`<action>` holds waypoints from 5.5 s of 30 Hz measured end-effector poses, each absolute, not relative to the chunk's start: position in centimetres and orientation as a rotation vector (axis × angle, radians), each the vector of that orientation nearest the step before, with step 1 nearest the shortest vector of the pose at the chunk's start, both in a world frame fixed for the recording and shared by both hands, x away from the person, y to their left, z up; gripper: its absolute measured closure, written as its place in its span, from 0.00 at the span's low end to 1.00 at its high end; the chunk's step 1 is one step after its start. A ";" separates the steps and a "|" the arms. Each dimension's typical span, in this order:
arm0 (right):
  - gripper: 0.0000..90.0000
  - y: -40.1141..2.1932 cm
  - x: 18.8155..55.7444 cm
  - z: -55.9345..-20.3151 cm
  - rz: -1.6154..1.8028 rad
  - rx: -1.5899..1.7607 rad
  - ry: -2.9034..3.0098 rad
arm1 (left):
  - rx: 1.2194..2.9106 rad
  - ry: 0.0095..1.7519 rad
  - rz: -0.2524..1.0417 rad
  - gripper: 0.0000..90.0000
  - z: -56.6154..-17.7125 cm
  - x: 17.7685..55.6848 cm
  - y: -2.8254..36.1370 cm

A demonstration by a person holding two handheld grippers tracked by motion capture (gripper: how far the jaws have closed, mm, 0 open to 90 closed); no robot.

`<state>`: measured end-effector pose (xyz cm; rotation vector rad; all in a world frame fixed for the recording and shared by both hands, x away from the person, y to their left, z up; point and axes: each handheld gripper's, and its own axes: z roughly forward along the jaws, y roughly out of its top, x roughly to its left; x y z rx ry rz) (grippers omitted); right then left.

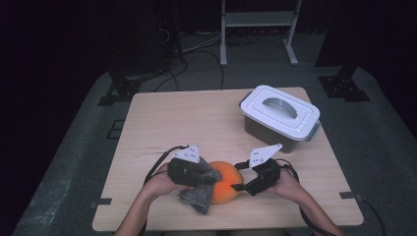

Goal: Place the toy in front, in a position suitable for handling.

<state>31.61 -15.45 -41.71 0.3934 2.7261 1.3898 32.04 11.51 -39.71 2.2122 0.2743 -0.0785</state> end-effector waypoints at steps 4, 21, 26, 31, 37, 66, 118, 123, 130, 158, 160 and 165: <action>0.43 -14.8 31.4 -42.7 1.333 0.395 2.727 | 2.221 0.272 -0.048 0.83 -39.7 32.1 11.4; 0.51 -16.2 31.2 -42.8 1.315 0.420 2.719 | 2.224 0.408 0.023 0.83 -41.1 32.8 15.4; 0.52 -16.3 31.2 -42.9 1.315 0.427 2.725 | 2.191 0.442 0.006 0.83 -41.3 33.0 16.0; 0.51 -16.3 31.2 -43.0 1.320 0.436 2.736 | 2.109 0.398 -0.050 0.83 -40.6 33.2 15.2; 0.49 -16.4 31.2 -43.1 1.316 0.422 2.751 | 2.142 0.304 -0.048 0.83 -39.5 32.7 12.7; 0.45 -15.4 31.1 -43.2 1.330 0.421 2.760 | 2.153 0.402 -0.040 0.84 -42.0 32.5 16.2; 0.38 -15.9 30.9 -43.0 1.311 0.339 2.774 | 2.168 0.383 -0.098 0.83 -42.3 32.0 14.7; 0.26 -16.5 31.5 -43.0 1.287 0.419 2.775 | 2.175 0.384 -0.108 0.83 -42.5 31.7 15.2; 0.54 -16.3 31.4 -43.2 1.290 0.402 2.791 | 2.189 0.362 -0.049 0.83 -40.9 32.0 14.5; 0.64 -17.4 31.2 -41.6 1.348 0.400 2.710 | 2.205 0.386 -0.042 0.84 -41.5 32.3 14.1; 0.65 -17.3 31.1 -41.2 1.339 0.369 2.700 | 2.183 0.385 -0.027 0.84 -40.9 32.2 14.6; 0.66 -17.2 30.9 -40.7 1.301 0.313 2.705 | 2.157 0.359 0.003 0.84 -39.0 32.0 14.9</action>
